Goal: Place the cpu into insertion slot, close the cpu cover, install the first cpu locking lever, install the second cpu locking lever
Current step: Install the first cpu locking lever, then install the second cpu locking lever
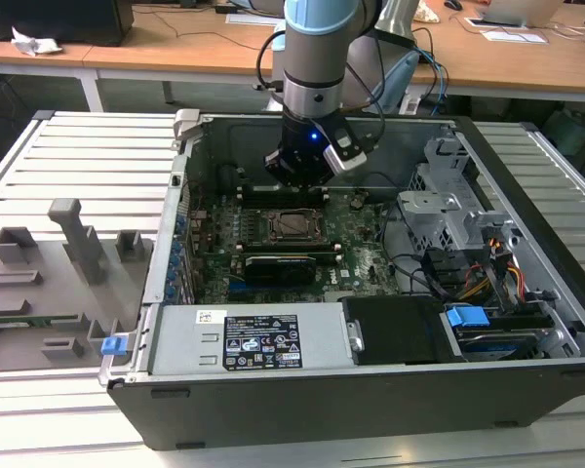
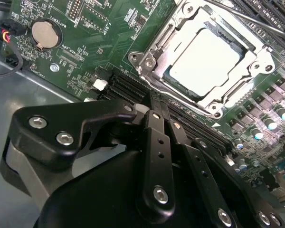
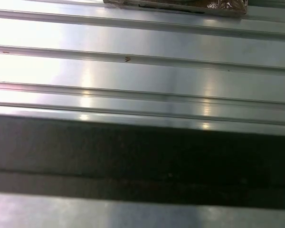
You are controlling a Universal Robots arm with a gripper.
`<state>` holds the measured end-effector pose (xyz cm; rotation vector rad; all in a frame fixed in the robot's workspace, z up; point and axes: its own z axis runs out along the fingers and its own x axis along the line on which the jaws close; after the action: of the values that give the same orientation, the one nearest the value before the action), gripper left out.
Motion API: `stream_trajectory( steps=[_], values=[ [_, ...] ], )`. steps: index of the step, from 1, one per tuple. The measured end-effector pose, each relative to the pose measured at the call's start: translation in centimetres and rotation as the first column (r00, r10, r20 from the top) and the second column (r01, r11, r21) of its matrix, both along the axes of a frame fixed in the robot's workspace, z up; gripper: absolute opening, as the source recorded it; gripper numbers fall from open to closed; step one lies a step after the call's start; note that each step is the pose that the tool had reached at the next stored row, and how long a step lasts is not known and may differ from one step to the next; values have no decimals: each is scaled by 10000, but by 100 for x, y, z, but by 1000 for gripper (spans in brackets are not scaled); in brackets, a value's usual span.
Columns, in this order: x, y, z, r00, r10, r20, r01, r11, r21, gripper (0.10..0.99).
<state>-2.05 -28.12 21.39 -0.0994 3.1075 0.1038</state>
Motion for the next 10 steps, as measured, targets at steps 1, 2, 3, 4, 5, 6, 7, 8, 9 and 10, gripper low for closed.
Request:
stream_trajectory(
  steps=[1, 2, 3, 4, 5, 6, 7, 8, 9, 10],
  values=[
    [0, -4, 0, 10000, 1, 0, -1, 10000, 1, 106],
    [0, -6, 0, 10000, 0, 0, 0, 10000, 1, 106],
    [0, -11, 0, 10000, 1, 0, -1, 10000, 0, 106],
    [0, -15, 0, 10000, 0, 0, 0, 10000, 0, 106],
    [0, -21, 0, 10000, 0, 0, 0, 10000, 0, 106],
    [0, -26, 0, 10000, 0, 0, 0, 10000, 0, 106],
    [0, -33, 0, 10000, 0, 0, 0, 10000, 0, 106],
    [0, -39, 0, 10000, 0, 0, 0, 10000, 0, 106],
    [0, -49, 0, 10000, 0, 0, 0, 10000, 0, 106],
    [0, -56, 0, 10000, 0, 0, 0, 10000, 1, 106]
  ],
)
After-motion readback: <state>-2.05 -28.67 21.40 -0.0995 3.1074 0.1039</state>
